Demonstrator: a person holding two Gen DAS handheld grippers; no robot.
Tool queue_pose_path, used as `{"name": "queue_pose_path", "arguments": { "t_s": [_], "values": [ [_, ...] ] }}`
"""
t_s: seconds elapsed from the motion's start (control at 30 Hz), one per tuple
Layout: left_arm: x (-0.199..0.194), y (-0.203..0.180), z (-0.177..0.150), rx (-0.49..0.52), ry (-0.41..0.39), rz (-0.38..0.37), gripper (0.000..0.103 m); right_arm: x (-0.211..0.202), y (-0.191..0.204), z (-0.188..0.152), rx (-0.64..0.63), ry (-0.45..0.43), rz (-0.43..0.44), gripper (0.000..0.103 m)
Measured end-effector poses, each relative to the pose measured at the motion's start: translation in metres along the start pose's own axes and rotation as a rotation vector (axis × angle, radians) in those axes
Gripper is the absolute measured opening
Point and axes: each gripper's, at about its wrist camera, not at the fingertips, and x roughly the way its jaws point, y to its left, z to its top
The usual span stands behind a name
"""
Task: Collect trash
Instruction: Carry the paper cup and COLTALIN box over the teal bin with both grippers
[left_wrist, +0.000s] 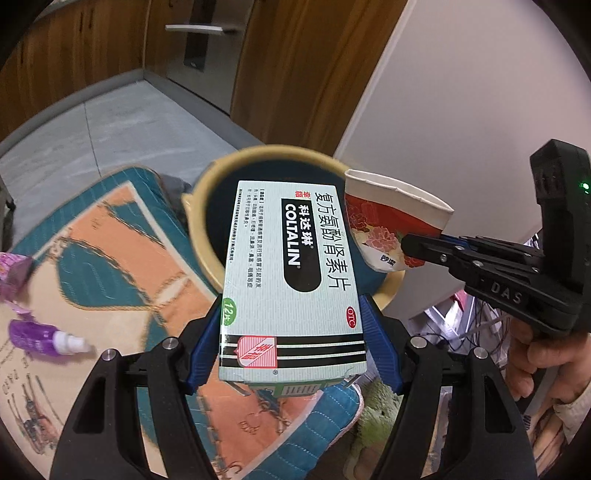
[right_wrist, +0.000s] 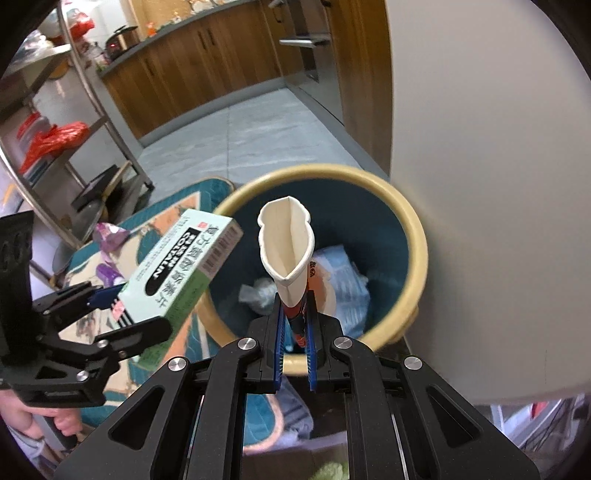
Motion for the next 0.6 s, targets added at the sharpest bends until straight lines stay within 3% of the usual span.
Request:
{"name": "queue_pose_path", "arguments": {
  "t_s": [0.23,0.6],
  "values": [
    [0.029,-0.006,-0.002,0.022,0.065,0.012,0.070,0.011,-0.007,-0.015,0.006,0.060,-0.018,0.011],
    [0.052,-0.008,-0.003,0.035,0.093,0.038,0.073,0.016,-0.013,-0.015,0.043,0.057,0.011,0.011]
  ]
}}
